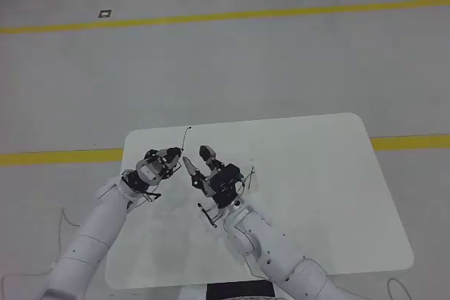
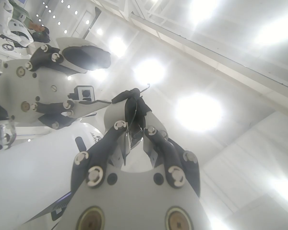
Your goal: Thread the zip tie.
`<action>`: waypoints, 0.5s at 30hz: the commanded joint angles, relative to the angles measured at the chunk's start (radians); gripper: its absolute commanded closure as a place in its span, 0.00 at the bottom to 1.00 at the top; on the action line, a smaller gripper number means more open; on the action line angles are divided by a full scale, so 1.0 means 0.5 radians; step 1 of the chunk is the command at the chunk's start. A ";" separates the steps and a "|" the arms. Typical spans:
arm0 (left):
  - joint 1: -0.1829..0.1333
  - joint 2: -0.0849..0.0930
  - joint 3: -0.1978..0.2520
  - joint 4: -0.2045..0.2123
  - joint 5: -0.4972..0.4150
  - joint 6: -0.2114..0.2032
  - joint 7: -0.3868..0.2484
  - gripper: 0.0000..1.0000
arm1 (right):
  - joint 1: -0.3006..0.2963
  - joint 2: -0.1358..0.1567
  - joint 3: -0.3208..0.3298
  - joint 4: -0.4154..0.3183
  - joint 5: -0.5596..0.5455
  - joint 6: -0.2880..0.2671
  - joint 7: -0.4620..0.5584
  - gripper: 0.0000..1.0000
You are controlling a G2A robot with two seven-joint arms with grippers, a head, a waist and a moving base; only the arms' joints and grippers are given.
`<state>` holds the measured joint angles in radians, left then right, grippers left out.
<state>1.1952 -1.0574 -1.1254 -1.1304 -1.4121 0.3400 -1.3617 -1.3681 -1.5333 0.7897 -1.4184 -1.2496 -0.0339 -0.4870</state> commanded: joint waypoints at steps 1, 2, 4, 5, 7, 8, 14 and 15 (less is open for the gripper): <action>0.000 0.000 0.000 0.000 0.000 0.000 0.000 1.00 | 0.008 0.001 0.009 0.001 0.040 -0.069 0.027 0.62; 0.000 0.000 0.000 0.000 0.000 0.000 0.000 1.00 | 0.011 0.001 0.013 -0.001 0.050 -0.086 0.033 0.62; 0.000 0.000 0.000 0.000 0.000 0.000 0.000 1.00 | 0.013 -0.001 0.017 -0.001 0.091 -0.135 0.041 0.61; 0.000 0.000 0.000 0.000 0.000 0.000 0.000 1.00 | 0.015 -0.001 0.020 0.000 0.095 -0.143 0.043 0.61; 0.000 0.000 0.000 0.000 0.000 0.000 0.000 1.00 | 0.018 -0.003 0.021 0.003 0.133 -0.185 0.051 0.61; 0.000 0.000 0.000 0.000 0.000 0.000 0.000 1.00 | 0.021 -0.004 0.023 0.005 0.141 -0.196 0.054 0.61; 0.000 0.000 0.000 0.000 0.000 0.000 0.000 1.00 | 0.048 -0.012 0.034 0.036 0.271 -0.323 0.071 0.64; 0.000 0.000 0.000 0.000 0.000 0.000 0.000 1.00 | 0.054 -0.013 0.035 0.041 0.283 -0.336 0.076 0.65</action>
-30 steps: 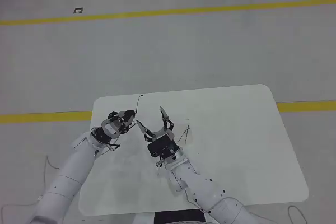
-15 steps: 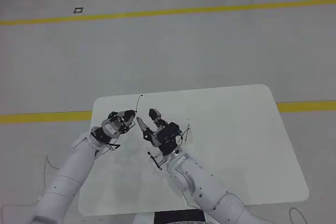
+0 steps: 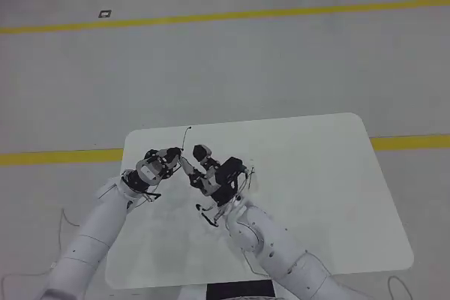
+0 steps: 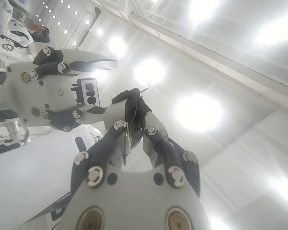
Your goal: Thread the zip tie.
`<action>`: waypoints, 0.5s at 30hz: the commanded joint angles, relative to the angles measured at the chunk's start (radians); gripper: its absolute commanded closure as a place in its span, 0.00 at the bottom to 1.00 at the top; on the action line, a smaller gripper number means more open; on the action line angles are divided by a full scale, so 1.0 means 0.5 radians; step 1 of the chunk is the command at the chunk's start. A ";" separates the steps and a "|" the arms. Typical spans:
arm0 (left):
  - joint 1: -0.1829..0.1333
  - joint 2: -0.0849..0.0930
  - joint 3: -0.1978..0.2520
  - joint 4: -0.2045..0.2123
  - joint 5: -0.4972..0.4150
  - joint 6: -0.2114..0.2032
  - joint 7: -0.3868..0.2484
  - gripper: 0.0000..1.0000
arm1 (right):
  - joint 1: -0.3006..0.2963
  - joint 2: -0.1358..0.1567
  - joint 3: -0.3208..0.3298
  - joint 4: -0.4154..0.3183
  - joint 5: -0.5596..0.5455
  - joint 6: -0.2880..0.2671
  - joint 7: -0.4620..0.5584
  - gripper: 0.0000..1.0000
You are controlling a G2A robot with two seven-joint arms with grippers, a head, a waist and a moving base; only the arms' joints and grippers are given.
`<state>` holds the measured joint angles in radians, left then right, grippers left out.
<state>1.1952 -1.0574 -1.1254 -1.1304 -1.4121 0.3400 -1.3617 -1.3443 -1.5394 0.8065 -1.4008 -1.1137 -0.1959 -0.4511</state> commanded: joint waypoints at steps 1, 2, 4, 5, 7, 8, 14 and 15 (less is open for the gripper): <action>0.000 0.000 0.000 0.000 0.000 0.000 0.000 1.00 | 0.012 -0.002 0.004 0.010 0.021 -0.021 0.008 0.66; 0.000 0.000 0.000 0.000 0.000 0.000 0.000 1.00 | 0.019 -0.004 0.005 0.014 0.028 -0.029 0.012 0.67; 0.000 0.000 0.000 0.000 0.000 0.000 0.000 1.00 | 0.028 -0.006 0.005 0.020 0.048 -0.054 0.018 0.68; 0.000 0.000 0.000 0.000 0.000 0.000 0.000 1.00 | 0.034 -0.008 0.005 0.024 0.054 -0.064 0.022 0.69; 0.000 0.000 0.000 0.000 0.000 0.000 0.000 1.00 | 0.041 -0.010 0.004 0.030 0.063 -0.077 0.032 0.69; 0.000 0.000 0.000 0.000 0.000 0.000 0.000 1.00 | 0.045 -0.011 0.004 0.034 0.066 -0.081 0.036 0.69; 0.000 0.000 0.000 0.000 0.000 0.000 0.000 1.00 | 0.056 -0.016 0.002 0.045 0.076 -0.114 0.033 0.73; 0.000 0.000 0.000 0.000 0.000 0.000 0.000 1.00 | 0.057 -0.017 0.002 0.046 0.074 -0.116 0.032 0.75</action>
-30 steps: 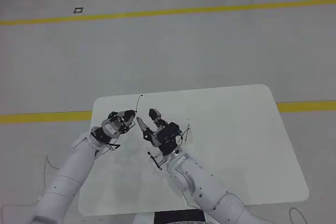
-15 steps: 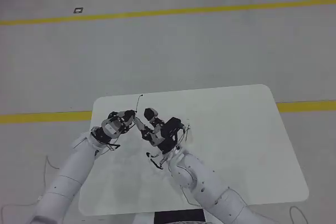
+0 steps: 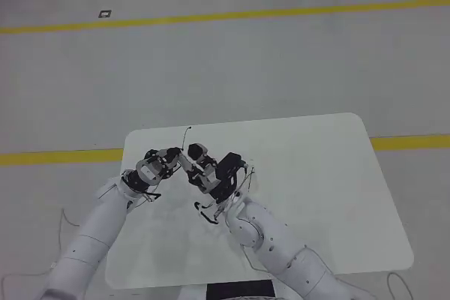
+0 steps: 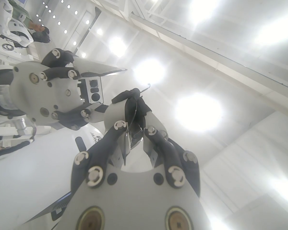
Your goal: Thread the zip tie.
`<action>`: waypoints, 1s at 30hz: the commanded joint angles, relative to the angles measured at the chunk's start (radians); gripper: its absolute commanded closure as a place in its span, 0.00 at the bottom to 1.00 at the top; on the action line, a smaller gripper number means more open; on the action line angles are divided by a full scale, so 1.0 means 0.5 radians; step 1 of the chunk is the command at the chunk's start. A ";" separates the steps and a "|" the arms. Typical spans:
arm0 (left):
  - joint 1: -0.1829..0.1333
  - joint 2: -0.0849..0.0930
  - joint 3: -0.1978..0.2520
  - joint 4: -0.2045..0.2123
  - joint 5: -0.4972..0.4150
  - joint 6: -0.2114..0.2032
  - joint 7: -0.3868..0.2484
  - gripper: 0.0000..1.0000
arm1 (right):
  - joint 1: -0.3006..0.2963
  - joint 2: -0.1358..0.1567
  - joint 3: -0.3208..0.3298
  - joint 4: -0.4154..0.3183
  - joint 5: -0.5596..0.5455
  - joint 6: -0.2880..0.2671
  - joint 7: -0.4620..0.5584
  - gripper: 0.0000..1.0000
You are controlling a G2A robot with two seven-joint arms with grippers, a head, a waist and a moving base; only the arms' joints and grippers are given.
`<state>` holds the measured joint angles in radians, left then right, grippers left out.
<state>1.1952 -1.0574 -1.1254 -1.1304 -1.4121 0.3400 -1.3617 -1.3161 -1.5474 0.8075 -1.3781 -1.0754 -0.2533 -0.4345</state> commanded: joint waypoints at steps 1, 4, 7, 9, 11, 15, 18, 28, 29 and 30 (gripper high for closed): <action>0.000 0.000 0.000 0.000 0.000 0.000 0.000 1.00 | 0.001 -0.001 0.000 0.000 -0.004 -0.003 -0.001 0.76; 0.000 0.000 0.000 0.000 0.000 0.000 0.000 1.00 | 0.002 -0.002 0.002 0.000 -0.007 -0.006 -0.003 0.80; 0.000 0.000 0.000 0.000 0.000 0.000 0.000 1.00 | 0.002 -0.003 0.003 0.000 -0.010 -0.011 -0.002 0.82; 0.000 0.000 0.000 0.000 0.000 0.000 0.000 1.00 | 0.001 -0.004 0.004 0.001 -0.009 -0.014 0.000 0.82; 0.000 0.000 0.000 0.000 0.000 0.000 0.000 1.00 | 0.002 -0.005 0.004 0.001 -0.008 -0.020 0.002 0.82; 0.000 0.000 0.000 0.000 0.000 0.000 0.000 1.00 | 0.003 -0.007 0.006 0.004 -0.007 -0.029 0.002 0.83; 0.000 0.000 0.000 0.000 0.000 0.000 0.000 1.00 | 0.005 -0.008 0.005 0.008 -0.006 -0.038 0.005 0.84; 0.000 0.000 0.000 0.000 0.000 0.000 0.000 1.00 | 0.016 -0.016 -0.002 0.031 -0.012 -0.042 0.011 0.99; 0.000 0.000 0.000 0.000 0.000 0.000 0.000 1.00 | 0.016 -0.016 -0.002 0.031 -0.013 -0.042 0.010 1.00; 0.000 0.000 0.000 0.000 0.000 0.000 0.000 1.00 | 0.016 -0.017 -0.002 0.032 -0.015 -0.040 0.009 1.00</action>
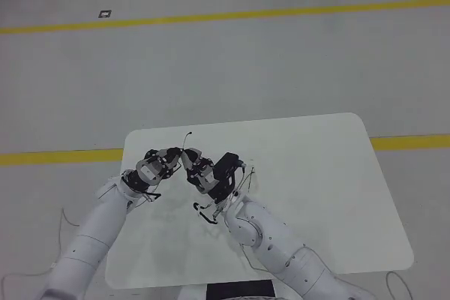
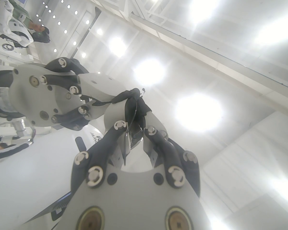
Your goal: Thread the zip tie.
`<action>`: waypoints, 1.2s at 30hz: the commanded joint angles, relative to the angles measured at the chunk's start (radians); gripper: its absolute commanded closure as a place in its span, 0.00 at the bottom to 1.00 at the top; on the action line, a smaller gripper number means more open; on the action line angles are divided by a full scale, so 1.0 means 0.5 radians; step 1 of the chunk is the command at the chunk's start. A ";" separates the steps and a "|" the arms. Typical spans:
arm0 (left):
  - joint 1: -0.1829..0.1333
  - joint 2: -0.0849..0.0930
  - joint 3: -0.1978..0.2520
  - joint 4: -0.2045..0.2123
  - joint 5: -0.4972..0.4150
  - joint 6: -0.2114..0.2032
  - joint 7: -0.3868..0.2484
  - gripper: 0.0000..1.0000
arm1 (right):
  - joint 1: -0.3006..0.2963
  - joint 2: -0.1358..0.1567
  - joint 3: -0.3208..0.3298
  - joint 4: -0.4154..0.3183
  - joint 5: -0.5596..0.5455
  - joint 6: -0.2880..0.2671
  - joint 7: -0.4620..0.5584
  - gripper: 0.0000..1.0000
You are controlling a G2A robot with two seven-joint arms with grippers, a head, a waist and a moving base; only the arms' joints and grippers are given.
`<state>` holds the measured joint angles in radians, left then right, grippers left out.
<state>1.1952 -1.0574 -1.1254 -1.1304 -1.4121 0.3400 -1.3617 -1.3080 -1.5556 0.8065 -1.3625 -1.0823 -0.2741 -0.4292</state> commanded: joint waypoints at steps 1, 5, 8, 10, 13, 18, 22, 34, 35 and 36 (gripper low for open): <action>0.000 0.000 0.000 0.000 0.000 0.000 0.000 1.00 | 0.000 -0.001 0.000 0.001 -0.010 0.009 -0.004 1.00; 0.000 0.000 0.000 0.000 0.000 0.000 0.000 1.00 | -0.003 -0.003 0.001 0.001 -0.024 0.023 -0.017 1.00; 0.000 0.000 0.000 0.000 0.000 0.000 0.000 1.00 | -0.008 -0.004 0.002 -0.001 -0.053 0.053 -0.035 1.00; 0.000 0.000 0.000 0.000 0.000 0.000 0.000 1.00 | -0.012 -0.004 0.004 -0.003 -0.076 0.080 -0.041 1.00; 0.000 0.000 0.000 0.000 0.000 0.000 0.000 1.00 | -0.018 -0.003 0.009 -0.001 -0.114 0.124 -0.050 1.00; 0.000 0.000 0.000 0.000 0.000 0.000 0.000 1.00 | -0.025 -0.005 0.009 0.008 -0.153 0.175 -0.057 1.00; 0.000 0.000 0.000 0.000 0.000 0.000 0.000 1.00 | -0.027 -0.008 0.009 0.014 -0.162 0.186 -0.064 1.00; 0.000 0.000 0.000 0.000 0.000 0.000 0.000 1.00 | -0.038 -0.010 0.023 0.034 -0.172 0.191 -0.082 1.00; 0.000 0.000 0.000 0.000 0.000 0.000 0.000 1.00 | -0.040 -0.010 0.026 0.037 -0.174 0.192 -0.084 1.00; 0.000 0.000 0.000 0.000 0.000 0.000 0.000 1.00 | -0.042 -0.009 0.028 0.039 -0.174 0.192 -0.086 1.00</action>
<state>1.1952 -1.0574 -1.1254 -1.1304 -1.4121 0.3400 -1.3617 -1.3283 -1.5604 0.8193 -1.3442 -1.1690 -0.1783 -0.4714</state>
